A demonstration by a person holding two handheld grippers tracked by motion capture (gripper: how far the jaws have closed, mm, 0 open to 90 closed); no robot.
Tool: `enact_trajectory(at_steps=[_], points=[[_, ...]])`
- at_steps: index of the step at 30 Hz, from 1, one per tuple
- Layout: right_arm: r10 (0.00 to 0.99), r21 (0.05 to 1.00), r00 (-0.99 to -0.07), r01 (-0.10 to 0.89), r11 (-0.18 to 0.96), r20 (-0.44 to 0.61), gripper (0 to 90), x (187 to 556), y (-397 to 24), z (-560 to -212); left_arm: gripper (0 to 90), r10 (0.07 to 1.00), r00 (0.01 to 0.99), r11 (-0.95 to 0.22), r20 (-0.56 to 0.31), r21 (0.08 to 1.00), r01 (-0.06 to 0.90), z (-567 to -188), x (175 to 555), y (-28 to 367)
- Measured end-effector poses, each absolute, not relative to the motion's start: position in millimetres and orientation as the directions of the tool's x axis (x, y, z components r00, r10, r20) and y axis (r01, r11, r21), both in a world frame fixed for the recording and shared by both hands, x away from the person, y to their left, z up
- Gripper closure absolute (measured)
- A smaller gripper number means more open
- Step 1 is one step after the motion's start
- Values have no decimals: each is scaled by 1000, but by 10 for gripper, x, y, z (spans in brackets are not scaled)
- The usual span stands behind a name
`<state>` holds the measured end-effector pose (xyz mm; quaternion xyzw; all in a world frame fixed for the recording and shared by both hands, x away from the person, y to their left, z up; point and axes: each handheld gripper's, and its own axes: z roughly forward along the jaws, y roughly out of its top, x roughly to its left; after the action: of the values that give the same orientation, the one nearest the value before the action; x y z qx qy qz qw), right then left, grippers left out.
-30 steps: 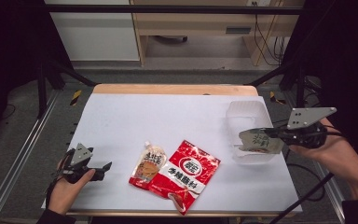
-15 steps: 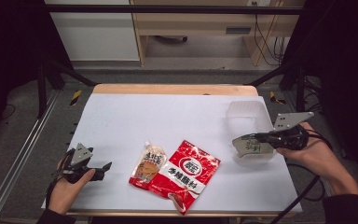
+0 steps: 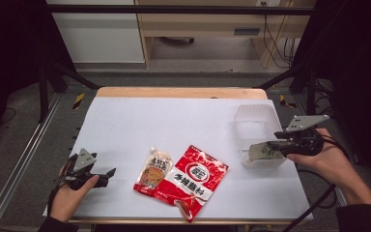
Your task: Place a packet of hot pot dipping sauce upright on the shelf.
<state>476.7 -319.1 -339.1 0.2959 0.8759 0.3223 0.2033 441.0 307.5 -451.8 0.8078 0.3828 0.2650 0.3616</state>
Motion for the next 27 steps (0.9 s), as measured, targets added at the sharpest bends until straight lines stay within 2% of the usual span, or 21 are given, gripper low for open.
enact_trajectory(at_steps=[2, 3, 6, 16, 23, 27], points=[[649, 676, -739, 386, 627, -181, 321, 4722, -3110, -3347, 96, 810, 567, -446, 152, 787, 427, -4519, 4410, 3073], [649, 676, -739, 386, 627, -181, 321, 4722, -3110, -3347, 96, 809, 567, -447, 152, 786, 427, -4519, 4409, 3071], [641, 681, -732, 349, 643, -230, 234, 4644, -2960, -3236, 96, 810, 566, -447, 153, 786, 427, -4520, 4406, 3071], [572, 651, -765, 276, 707, -297, 193, 4558, -2627, -3128, 96, 807, 570, -450, 154, 785, 425, -4518, 4404, 3066], [557, 668, -763, 229, 708, -328, 127, 4519, -2347, -3039, 95, 806, 570, -451, 156, 786, 422, -4514, 4398, 3059], [548, 685, -765, 199, 701, -338, 119, 4445, -2101, -3002, 94, 802, 576, -456, 159, 785, 419, -4512, 4395, 3047]])
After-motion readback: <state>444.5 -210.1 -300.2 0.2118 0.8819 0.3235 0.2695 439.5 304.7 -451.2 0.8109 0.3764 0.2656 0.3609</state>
